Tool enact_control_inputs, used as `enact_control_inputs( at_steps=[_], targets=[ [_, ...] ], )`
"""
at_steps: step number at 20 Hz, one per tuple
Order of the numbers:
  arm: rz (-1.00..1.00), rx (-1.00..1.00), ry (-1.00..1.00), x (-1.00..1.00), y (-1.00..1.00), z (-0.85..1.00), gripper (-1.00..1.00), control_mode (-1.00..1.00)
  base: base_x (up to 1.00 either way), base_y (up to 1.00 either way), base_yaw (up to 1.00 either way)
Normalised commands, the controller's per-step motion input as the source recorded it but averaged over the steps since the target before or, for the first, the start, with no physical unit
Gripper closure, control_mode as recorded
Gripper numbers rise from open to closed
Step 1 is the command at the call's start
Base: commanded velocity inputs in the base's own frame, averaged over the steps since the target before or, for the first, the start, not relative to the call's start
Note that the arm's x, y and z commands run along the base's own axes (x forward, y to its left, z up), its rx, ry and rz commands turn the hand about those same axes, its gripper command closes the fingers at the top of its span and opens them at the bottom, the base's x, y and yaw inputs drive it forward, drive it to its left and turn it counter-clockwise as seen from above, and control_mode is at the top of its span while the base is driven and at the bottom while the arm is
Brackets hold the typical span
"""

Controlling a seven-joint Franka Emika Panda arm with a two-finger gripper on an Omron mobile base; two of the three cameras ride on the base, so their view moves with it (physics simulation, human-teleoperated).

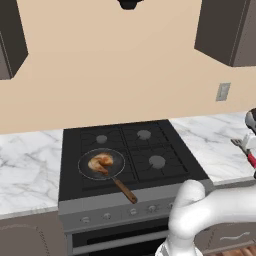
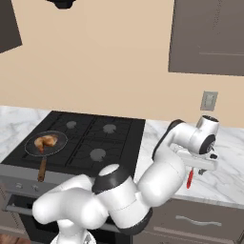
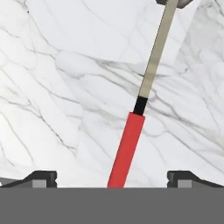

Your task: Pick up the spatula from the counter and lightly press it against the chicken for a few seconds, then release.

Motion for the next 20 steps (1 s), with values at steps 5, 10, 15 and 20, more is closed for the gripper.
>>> enact_control_inputs(
  at_steps=[5, 10, 15, 20],
  targets=[
    [0.00, 0.00, 0.03, 0.03, 0.00, -0.14, -1.00, -1.00, 0.00, 0.00, 0.00],
    [0.00, 0.00, 0.04, 0.05, -0.01, -0.22, -1.00, -1.00, 0.00, 0.00, 0.00],
    [0.00, 0.00, 0.03, 0.08, -0.05, -0.23, -1.00, -1.00, 0.00, 0.00, 0.00],
    [0.00, 0.01, 0.03, 0.08, -0.10, -0.21, -1.00, -1.00, 0.00, 0.00, 0.00]
  ],
)
